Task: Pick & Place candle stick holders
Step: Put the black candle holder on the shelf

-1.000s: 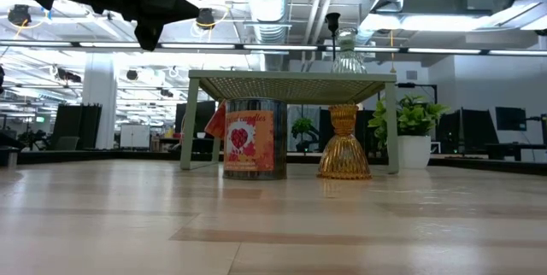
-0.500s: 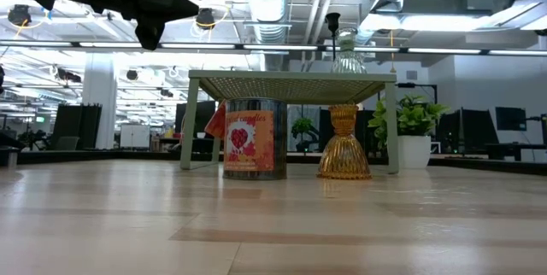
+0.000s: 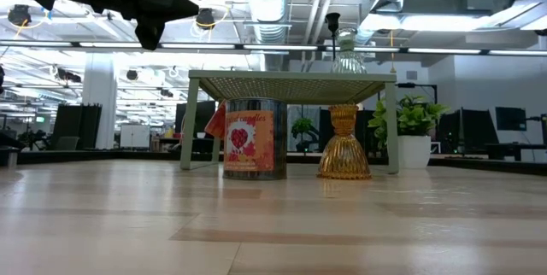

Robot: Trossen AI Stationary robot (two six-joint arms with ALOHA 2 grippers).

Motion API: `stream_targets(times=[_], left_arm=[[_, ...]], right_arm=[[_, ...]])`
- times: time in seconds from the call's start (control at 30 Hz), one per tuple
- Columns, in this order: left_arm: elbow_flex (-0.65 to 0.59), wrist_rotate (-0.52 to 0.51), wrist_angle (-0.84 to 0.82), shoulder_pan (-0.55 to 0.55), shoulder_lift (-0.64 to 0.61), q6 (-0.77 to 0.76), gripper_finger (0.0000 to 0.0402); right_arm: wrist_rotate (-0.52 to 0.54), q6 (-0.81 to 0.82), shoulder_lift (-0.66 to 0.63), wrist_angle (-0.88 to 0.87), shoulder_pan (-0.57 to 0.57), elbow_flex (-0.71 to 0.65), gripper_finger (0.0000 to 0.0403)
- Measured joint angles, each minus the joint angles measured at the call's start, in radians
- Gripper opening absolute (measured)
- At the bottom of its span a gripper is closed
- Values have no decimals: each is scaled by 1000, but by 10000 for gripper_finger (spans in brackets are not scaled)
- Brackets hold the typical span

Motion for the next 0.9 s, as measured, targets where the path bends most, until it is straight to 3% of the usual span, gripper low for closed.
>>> stream_targets(times=[0.27, 0.53, 0.9], left_arm=[[0, 0, 0, 0, 0, 0, 11], [0, -5, 8, 0, 0, 5, 11], [1, 38, 50, -12, -17, -8, 6]], right_arm=[[-26, -22, -84, 448, 7, -327, 38], [0, -23, -79, 791, 6, -517, 12], [0, -68, -84, 833, -16, -538, 4]])
